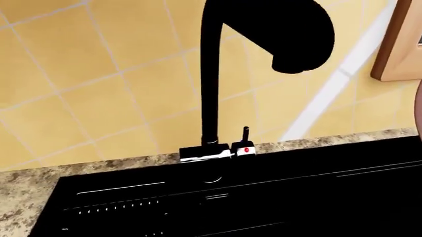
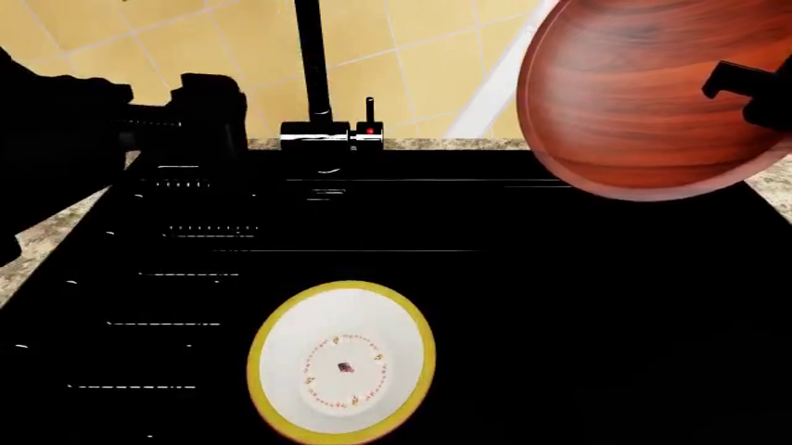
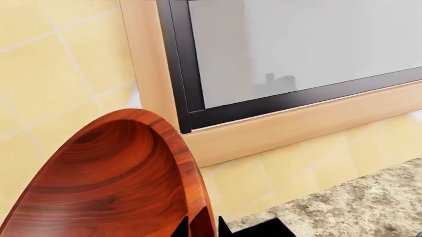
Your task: Stack the bowls in the sink.
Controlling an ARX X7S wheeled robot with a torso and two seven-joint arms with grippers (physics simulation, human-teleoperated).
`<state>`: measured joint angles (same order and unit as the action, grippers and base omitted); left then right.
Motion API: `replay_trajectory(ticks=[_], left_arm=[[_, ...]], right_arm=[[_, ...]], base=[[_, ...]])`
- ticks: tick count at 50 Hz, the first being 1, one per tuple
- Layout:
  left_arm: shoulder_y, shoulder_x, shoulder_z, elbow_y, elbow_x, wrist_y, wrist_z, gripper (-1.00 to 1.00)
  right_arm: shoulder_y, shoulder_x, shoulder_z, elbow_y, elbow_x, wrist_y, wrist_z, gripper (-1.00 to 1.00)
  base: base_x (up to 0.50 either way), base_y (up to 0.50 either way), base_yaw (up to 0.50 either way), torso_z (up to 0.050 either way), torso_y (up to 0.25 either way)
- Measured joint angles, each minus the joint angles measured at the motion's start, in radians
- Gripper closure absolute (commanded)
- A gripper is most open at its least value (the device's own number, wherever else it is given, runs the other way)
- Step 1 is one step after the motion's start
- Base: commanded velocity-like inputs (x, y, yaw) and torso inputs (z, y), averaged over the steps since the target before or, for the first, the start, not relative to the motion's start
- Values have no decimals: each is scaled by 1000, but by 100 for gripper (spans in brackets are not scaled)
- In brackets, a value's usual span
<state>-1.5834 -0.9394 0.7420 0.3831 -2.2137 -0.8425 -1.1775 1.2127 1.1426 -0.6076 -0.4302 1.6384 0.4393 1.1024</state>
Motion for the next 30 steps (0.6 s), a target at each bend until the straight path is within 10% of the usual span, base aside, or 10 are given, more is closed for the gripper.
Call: replay_trajectory(ticks=[30], left_arm=[[67,-210,-83,48,-4,58,24,-100]], right_arm=[[227,-207,-104,98,106,249,-72,100]], base=[[0,0,0,0,1]])
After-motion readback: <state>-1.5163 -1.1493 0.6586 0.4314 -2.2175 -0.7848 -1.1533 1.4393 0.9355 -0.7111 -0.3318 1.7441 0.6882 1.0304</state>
